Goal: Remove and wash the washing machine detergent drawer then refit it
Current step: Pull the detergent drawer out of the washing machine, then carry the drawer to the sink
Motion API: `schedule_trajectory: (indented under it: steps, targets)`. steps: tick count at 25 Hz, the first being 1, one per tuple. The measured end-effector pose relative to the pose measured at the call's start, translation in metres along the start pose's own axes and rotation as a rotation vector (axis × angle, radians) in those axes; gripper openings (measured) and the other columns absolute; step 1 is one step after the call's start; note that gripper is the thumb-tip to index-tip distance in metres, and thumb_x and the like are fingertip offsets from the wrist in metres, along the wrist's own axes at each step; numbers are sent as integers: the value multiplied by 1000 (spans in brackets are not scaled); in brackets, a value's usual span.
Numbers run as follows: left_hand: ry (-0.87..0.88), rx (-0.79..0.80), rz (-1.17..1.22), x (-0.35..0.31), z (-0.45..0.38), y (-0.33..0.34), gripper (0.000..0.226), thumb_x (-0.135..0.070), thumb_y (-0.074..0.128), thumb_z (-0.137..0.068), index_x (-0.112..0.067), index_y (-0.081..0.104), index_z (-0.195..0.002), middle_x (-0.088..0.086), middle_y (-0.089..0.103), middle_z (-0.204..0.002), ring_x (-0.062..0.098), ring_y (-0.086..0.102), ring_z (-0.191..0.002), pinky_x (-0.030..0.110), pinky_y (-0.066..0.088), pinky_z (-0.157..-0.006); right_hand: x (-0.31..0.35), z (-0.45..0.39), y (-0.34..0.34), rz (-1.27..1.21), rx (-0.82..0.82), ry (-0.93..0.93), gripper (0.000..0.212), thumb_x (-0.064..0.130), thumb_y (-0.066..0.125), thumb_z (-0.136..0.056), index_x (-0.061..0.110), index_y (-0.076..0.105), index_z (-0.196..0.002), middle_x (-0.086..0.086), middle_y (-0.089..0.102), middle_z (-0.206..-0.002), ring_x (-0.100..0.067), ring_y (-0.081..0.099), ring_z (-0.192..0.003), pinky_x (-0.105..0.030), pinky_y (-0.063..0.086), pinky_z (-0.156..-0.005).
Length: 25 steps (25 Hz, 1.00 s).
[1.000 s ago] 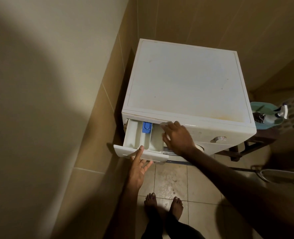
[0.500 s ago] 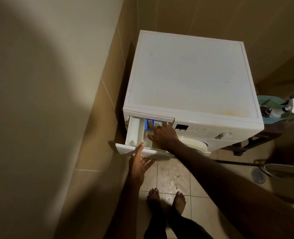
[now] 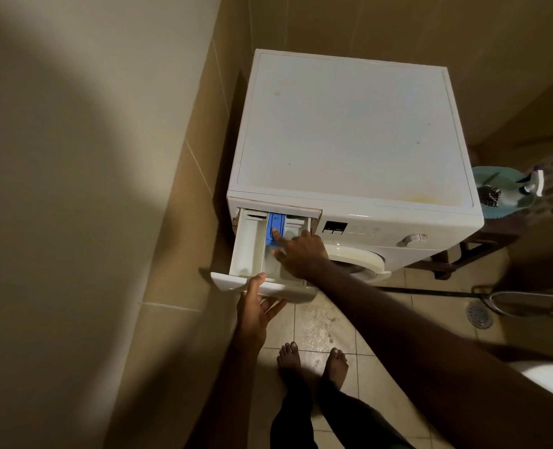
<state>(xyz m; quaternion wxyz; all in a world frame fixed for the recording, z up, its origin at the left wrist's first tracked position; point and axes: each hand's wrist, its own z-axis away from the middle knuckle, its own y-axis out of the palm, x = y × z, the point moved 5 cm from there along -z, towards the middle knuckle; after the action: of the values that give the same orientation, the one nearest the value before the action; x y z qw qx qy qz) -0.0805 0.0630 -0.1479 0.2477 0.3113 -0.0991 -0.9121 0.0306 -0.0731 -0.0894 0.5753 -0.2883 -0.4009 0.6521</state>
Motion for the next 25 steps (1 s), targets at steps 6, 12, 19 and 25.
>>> schedule_trajectory:
  steps: [6,12,19,25]
  targets:
    - [-50,-23,-8,26,42,-20,62,-40,74,-87,-13,56,-140,20,72,-128,38,74,-111,49,61,-93,8,56,18,-67,8,-7,71,55,39,-108,30,8,-167,-17,52,-149,-37,45,-140,-50,44,-109]
    - [-34,42,-110,40,76,-7,72,-41,85,-74,-11,59,-135,23,71,-130,38,74,-112,52,59,-97,-67,170,41,-858,-532,335,52,34,55,-106,26,43,-156,5,57,-122,-14,56,-109,-33,51,-84]
    - [-80,291,-348,85,119,65,95,-49,87,-58,-13,55,-140,20,72,-128,36,74,-112,51,61,-94,-122,290,116,-1709,-204,636,52,57,46,-105,20,57,-141,-3,66,-131,-18,62,-117,-46,55,-98]
    - [-160,499,-581,171,187,122,96,-53,90,-59,-18,55,-141,15,76,-124,32,74,-114,41,65,-80,-142,404,144,-1922,-546,657,37,52,53,-103,25,66,-126,6,79,-111,-13,77,-98,-34,63,-81]
